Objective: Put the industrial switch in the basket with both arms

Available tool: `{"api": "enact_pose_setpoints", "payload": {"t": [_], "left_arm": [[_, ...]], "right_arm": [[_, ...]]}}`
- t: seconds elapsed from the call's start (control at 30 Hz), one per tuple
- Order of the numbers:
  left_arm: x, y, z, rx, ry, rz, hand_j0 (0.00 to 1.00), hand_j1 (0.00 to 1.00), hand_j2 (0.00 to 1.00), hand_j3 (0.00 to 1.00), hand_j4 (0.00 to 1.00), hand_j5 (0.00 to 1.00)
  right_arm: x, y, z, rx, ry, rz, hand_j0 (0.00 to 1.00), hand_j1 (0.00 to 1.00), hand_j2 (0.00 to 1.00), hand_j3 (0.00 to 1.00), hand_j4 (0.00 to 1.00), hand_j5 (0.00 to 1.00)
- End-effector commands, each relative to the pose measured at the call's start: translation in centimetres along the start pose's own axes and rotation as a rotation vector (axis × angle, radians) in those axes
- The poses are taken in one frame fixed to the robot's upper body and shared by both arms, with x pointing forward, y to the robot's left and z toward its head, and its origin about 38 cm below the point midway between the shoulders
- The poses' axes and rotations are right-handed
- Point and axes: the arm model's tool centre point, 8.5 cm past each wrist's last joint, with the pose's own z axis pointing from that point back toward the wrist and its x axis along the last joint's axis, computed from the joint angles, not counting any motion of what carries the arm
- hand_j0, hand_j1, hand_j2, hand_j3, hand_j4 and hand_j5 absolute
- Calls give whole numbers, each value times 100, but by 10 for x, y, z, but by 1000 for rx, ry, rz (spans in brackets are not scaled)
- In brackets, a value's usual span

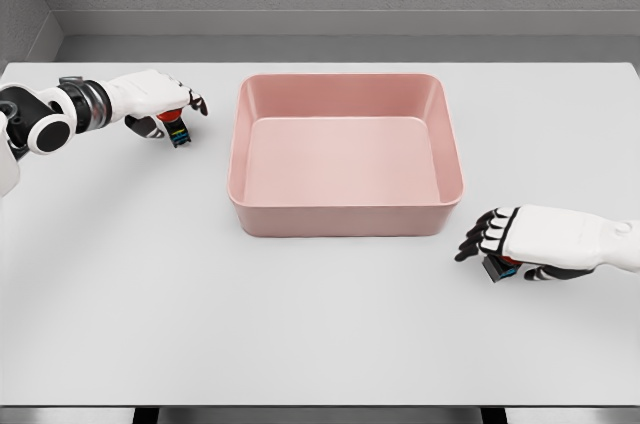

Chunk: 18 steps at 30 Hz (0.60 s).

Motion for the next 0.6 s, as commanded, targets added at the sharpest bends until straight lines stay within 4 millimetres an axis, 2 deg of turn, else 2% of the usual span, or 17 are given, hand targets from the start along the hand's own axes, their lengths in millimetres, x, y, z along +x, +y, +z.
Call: {"api": "enact_pose_setpoints", "payload": {"t": [0.0,0.37,0.53,0.57], "left_arm": [[-1,0,1,0,3,0,72,72,72,72,72,72],[-2,-3,1,-4,4,-1,65,65,65,65,65,65],[-1,-5,1,-10,4,-5,64,64,64,64,64,64],[-2,-5,1,-10,6,-5,63,63,63,63,63,63]], "right_arm": [[0,0,0,0,-1,-2,80,80,80,80,80,80],[1,2,-3,22,-2,12,66,66,66,66,66,66],[-2,1,-1,25,10,24,65,65,65,65,65,65],[-2,1,0,24,11,26,62,62,62,62,62,62]]}}
